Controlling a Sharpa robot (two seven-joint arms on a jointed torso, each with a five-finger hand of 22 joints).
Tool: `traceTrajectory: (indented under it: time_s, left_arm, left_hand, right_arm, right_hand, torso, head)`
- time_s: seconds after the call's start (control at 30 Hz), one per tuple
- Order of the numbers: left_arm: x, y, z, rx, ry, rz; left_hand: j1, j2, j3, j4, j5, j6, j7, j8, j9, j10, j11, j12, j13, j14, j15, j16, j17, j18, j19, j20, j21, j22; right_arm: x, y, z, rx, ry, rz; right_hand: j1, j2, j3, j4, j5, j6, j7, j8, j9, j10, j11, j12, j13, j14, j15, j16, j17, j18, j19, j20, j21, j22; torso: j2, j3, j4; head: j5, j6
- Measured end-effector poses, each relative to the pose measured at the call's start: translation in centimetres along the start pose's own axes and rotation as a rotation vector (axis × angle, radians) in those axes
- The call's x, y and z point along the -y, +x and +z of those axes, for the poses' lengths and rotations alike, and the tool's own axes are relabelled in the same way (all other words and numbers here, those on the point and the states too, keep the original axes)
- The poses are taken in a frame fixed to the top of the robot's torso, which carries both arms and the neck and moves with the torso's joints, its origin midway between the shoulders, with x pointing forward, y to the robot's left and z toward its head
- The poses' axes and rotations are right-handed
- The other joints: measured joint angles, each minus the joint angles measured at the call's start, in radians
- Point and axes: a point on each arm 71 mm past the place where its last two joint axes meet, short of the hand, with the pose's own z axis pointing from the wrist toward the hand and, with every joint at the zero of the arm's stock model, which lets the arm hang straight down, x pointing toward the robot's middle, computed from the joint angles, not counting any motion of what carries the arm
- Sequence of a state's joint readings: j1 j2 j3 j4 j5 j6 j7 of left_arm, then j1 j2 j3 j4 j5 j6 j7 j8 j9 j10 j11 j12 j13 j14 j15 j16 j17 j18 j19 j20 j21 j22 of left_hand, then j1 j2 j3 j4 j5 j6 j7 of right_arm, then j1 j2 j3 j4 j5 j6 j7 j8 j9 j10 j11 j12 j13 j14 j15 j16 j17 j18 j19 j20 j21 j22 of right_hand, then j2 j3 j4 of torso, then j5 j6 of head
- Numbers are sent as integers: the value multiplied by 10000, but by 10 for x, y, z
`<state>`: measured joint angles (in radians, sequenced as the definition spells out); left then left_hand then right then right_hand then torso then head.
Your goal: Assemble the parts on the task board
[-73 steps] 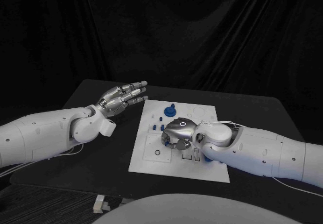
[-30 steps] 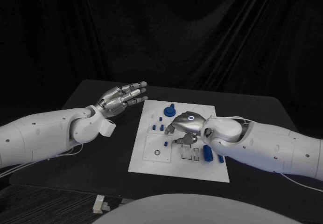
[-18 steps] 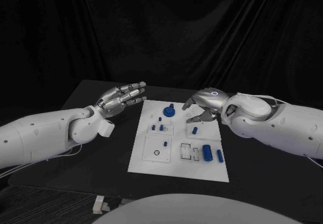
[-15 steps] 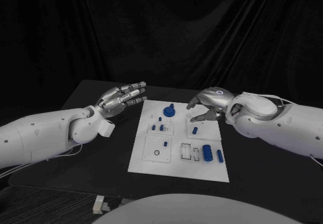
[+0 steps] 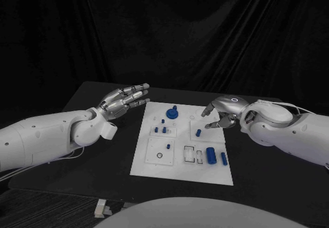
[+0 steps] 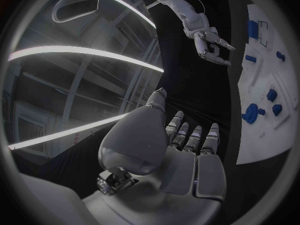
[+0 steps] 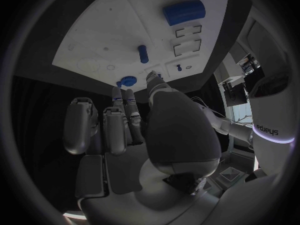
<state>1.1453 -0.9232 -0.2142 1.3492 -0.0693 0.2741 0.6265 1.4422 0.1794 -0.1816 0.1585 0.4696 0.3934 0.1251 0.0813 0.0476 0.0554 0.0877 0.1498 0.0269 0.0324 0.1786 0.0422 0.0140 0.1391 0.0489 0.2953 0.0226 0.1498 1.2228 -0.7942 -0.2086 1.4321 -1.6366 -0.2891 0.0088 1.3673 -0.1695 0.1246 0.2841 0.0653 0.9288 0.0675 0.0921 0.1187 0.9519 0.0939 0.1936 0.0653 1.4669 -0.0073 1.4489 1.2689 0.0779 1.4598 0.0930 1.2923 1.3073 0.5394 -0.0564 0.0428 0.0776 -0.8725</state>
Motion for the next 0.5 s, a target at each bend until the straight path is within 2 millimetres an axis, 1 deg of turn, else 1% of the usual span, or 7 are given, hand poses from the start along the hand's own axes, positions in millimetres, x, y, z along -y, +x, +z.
traceTrajectory:
  time_s: [0.07, 0.1, 0.2, 0.27, 0.33, 0.4, 0.5]
  left_arm:
    - [0, 0, 0, -2, -3, -2]
    - [0, 0, 0, -2, -3, -2]
    - [0, 0, 0, -3, -5, -3]
    - [0, 0, 0, -8, -7, -7]
    - [0, 0, 0, -15, -9, -11]
    - [-1, 1, 0, -23, -11, -17]
    - [-1, 1, 1, -29, -15, -23]
  left_hand:
    - [0, 0, 0, 0, 0, 0, 0, 0, 0, 0, 0, 0, 0, 0, 0, 0, 0, 0, 0, 0, 0, 0]
    - [0, 0, 0, 0, 0, 0, 0, 0, 0, 0, 0, 0, 0, 0, 0, 0, 0, 0, 0, 0, 0, 0]
    - [0, 0, 0, 0, 0, 0, 0, 0, 0, 0, 0, 0, 0, 0, 0, 0, 0, 0, 0, 0, 0, 14]
    - [0, 0, 0, 0, 0, 0, 0, 0, 0, 0, 0, 0, 0, 0, 0, 0, 0, 0, 0, 0, 0, 14]
    - [0, 0, 0, 0, 0, 0, 0, 0, 0, 0, 0, 0, 0, 0, 0, 0, 0, -1, 0, 0, 0, 14]
    - [0, 0, 0, 0, 0, 0, 0, 0, -1, 0, 0, 0, 0, 0, 0, 0, 0, 0, 0, 0, 0, 13]
    - [0, 0, 0, 0, 0, 0, 0, 0, -1, 0, 0, 0, 0, 0, 0, 0, 0, -1, 0, 0, 0, 13]
  right_arm:
    - [0, 5, 1, -118, 26, 33]
    - [0, 7, 2, -167, 27, 46]
    - [-1, 13, 4, -310, 9, 80]
    - [-2, 17, 6, -409, 7, 94]
    - [-3, 20, 7, -490, -3, 103]
    - [-4, 24, 8, -577, -24, 98]
    - [-5, 29, 10, -686, -69, 85]
  right_hand:
    - [91, 41, 1, -1, 40, 0, 0, -3, -17, 0, 0, 0, 0, 0, 0, 0, 20, 0, 0, 0, 0, 0]
    - [175, 44, 31, -31, 39, -39, 39, -55, -45, 24, -4, 0, 0, 0, 0, 0, 41, -1, 0, 0, 0, 0]
    - [285, 35, 58, -59, 39, -151, 40, -123, -94, 71, 1, 0, 0, 0, 0, 41, 114, 0, 0, 0, 0, 0]
    - [442, 64, 82, -82, 84, -431, 70, -229, -197, 109, -37, 0, 0, 0, 0, 71, 155, 0, 0, 0, 0, 0]
    - [541, 143, 97, -189, 274, -876, -17, -268, -350, 196, -18, 0, 0, 0, 0, 71, 162, 0, 0, 0, 0, 7]
    - [674, 168, 138, -251, 429, -945, -53, -274, -394, 196, -18, 0, 0, 0, 0, 71, 162, 0, 0, 0, 0, 8]
    - [753, 250, 168, -393, 725, -946, -53, -274, -431, 196, -18, 0, 0, -1, 0, 71, 162, -1, 0, 1, 0, 8]
  torso:
    - [1, 0, -2]
    - [1, 0, -2]
    - [5, 0, -2]
    - [5, 0, -1]
    - [5, 0, 2]
    - [5, 2, 4]
    - [7, 3, 10]
  head:
    - [5, 0]
    - [5, 0]
    - [-5, 0]
    - [-19, 0]
    - [-25, 0]
    - [-30, 0]
    - [-44, 0]
